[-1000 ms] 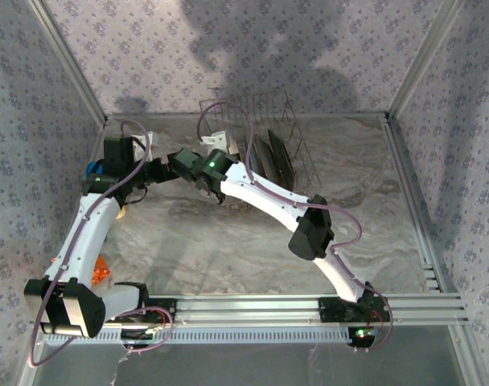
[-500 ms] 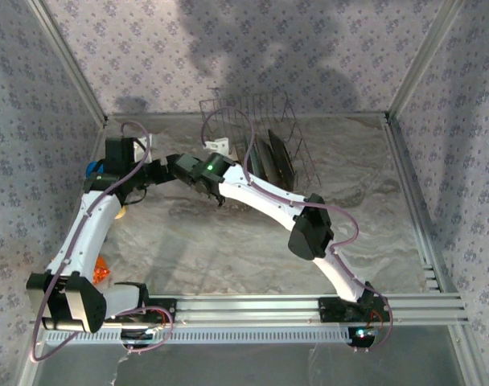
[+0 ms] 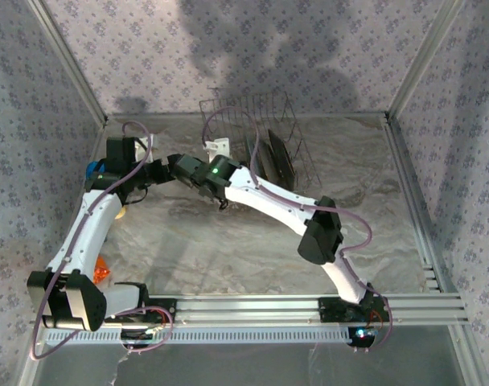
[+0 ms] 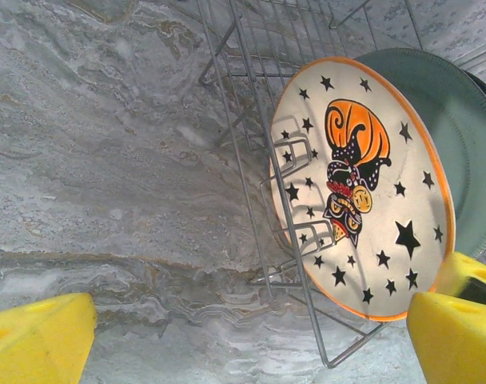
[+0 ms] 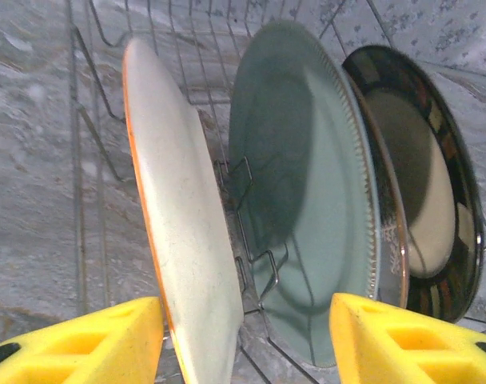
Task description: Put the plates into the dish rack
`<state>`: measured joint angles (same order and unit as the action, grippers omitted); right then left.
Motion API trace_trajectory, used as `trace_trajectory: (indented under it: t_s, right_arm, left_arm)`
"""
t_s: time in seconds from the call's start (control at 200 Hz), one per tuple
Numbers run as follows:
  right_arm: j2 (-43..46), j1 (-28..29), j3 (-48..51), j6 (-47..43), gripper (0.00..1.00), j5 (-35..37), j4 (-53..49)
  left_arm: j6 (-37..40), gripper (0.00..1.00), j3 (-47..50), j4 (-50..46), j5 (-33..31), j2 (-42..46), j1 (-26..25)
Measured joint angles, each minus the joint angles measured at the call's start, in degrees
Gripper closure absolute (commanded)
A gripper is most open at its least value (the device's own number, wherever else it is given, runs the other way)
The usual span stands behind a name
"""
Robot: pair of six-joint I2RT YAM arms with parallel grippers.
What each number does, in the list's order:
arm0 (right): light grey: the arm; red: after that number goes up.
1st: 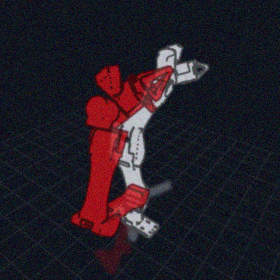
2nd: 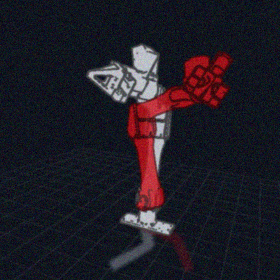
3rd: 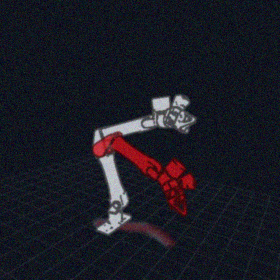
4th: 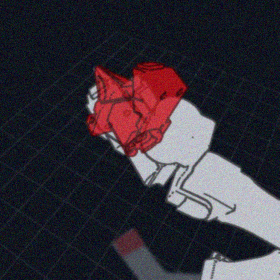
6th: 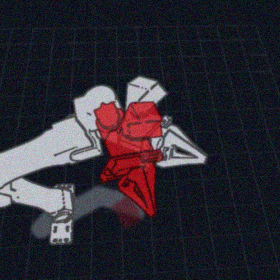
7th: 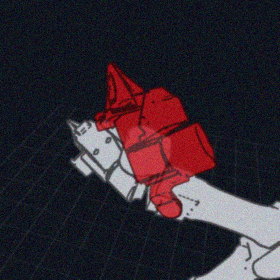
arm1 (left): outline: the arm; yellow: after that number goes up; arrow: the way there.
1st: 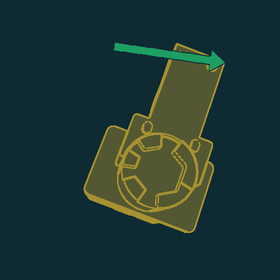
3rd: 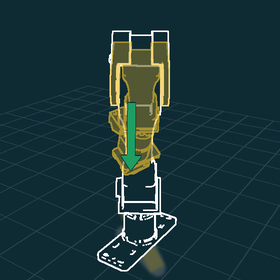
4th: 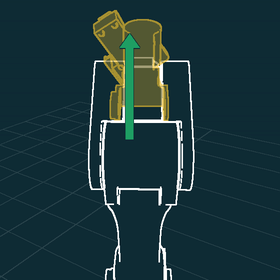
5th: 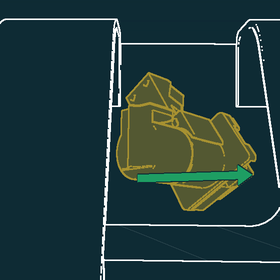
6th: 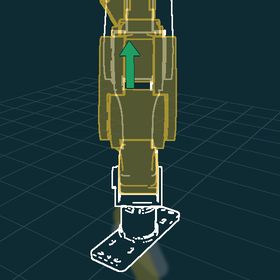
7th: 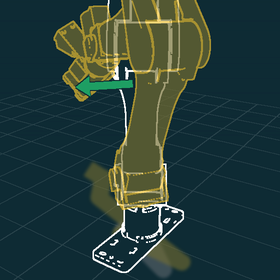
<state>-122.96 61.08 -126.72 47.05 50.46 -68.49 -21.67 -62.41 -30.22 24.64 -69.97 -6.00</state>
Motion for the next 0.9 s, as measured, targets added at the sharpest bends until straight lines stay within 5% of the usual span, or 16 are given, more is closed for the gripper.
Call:
trace_trajectory:
  t_s: [0.56,0.899]
  right_arm:
    - [22.7,-1.9,18.9,-4.9,0.21,-3.0,13.2]
    - [39.8,-18.9,38.9,-7.1,0.0,-14.5,20.5]
  left_arm:
    - [1.7,0.0,0.0,0.0,-3.7,-2.7,0.0]
    - [4.0,0.01,0.0,0.1,-8.7,-2.6,-0.2]
